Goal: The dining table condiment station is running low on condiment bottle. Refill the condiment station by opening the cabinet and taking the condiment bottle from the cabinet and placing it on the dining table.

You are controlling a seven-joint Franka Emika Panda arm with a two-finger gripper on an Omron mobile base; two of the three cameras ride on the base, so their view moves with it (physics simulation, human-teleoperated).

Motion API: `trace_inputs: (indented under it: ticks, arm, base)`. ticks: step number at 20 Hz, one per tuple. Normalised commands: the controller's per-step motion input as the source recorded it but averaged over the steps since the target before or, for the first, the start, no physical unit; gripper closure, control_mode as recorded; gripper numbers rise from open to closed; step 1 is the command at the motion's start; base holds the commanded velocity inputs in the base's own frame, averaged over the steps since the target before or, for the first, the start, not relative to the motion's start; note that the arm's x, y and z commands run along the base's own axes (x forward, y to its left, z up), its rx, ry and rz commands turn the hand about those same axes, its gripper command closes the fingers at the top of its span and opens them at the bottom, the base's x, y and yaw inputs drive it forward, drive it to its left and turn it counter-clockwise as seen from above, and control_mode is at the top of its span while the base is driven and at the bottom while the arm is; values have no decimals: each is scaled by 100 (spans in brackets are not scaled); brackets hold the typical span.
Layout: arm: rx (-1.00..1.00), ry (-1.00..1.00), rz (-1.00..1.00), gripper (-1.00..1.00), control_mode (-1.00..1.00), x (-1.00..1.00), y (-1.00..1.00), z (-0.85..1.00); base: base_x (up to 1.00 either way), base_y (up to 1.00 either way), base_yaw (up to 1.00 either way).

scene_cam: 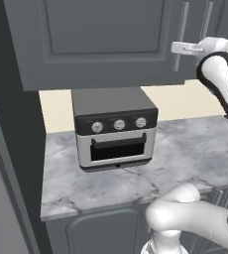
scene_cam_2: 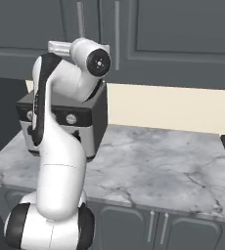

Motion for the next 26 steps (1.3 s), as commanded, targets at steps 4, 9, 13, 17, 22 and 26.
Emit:
trace_inputs:
  ticks: [4,9,13,17,22,26]
  arm:
    - [-9,2,24,100,-100,-100,99,0]
    - [-9,4,20,100,-100,-100,100,0]
    - [-6,6,17,100,-100,-100,100,0]
    - [-2,3,15,100,-100,-100,100,-5]
    - [0,-5,17,-100,-100,-100,80,-43]
    - [2,-16,2,-100,-100,-100,42,-17]
  base:
    - [0,0,0]
    - [0,0,0]
    - [0,0,0]
    - [0,0,0]
    - [0,0,0]
    - [0,0,0]
